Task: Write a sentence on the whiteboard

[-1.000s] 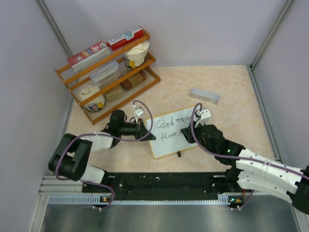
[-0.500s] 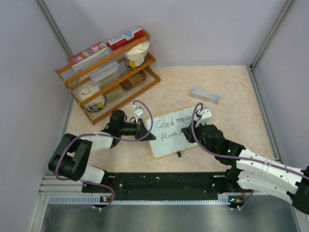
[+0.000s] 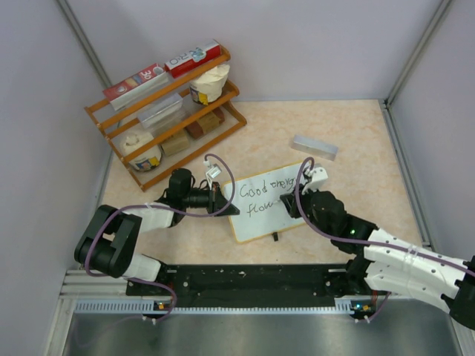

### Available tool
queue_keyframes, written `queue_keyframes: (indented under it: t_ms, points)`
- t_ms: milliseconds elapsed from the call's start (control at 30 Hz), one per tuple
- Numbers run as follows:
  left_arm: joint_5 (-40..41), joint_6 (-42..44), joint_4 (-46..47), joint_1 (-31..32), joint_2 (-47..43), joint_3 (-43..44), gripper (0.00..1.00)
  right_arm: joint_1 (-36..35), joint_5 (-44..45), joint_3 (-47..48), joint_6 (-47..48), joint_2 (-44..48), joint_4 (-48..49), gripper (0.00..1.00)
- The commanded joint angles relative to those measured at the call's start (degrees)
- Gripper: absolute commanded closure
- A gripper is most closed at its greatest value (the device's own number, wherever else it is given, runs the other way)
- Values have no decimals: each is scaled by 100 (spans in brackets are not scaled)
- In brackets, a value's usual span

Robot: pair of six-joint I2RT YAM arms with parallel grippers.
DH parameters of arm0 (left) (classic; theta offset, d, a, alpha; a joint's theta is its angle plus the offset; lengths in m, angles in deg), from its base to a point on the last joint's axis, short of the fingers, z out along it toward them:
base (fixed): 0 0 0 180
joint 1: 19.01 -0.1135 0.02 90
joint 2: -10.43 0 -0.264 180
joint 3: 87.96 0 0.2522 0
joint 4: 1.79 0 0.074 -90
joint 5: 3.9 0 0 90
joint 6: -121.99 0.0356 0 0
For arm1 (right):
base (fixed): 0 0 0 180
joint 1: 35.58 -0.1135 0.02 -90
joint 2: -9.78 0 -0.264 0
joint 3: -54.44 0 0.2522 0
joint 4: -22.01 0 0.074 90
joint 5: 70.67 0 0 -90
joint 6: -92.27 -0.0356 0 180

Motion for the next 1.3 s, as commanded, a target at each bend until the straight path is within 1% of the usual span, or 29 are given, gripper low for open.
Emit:
queue_keyframes:
  t_ms: [0, 267, 433, 633, 900, 1267]
  points:
    - [224, 339, -164, 54, -21, 65, 100, 41, 469, 233, 47, 138, 160, 100]
    - [224, 339, -155, 45, -13, 74, 100, 41, 241, 295, 64, 59, 239, 100]
    - [216, 339, -155, 54, -12, 74, 100, 41, 21, 242, 47, 383, 265, 100]
    - [224, 339, -164, 54, 5, 74, 100, 41, 117, 216, 73, 639, 99, 100]
    - [224, 339, -155, 54, -12, 74, 100, 85, 170, 154, 29, 447, 28, 100]
    - [216, 339, -155, 45, 5, 74, 100, 208, 258, 66, -85, 420, 19, 100]
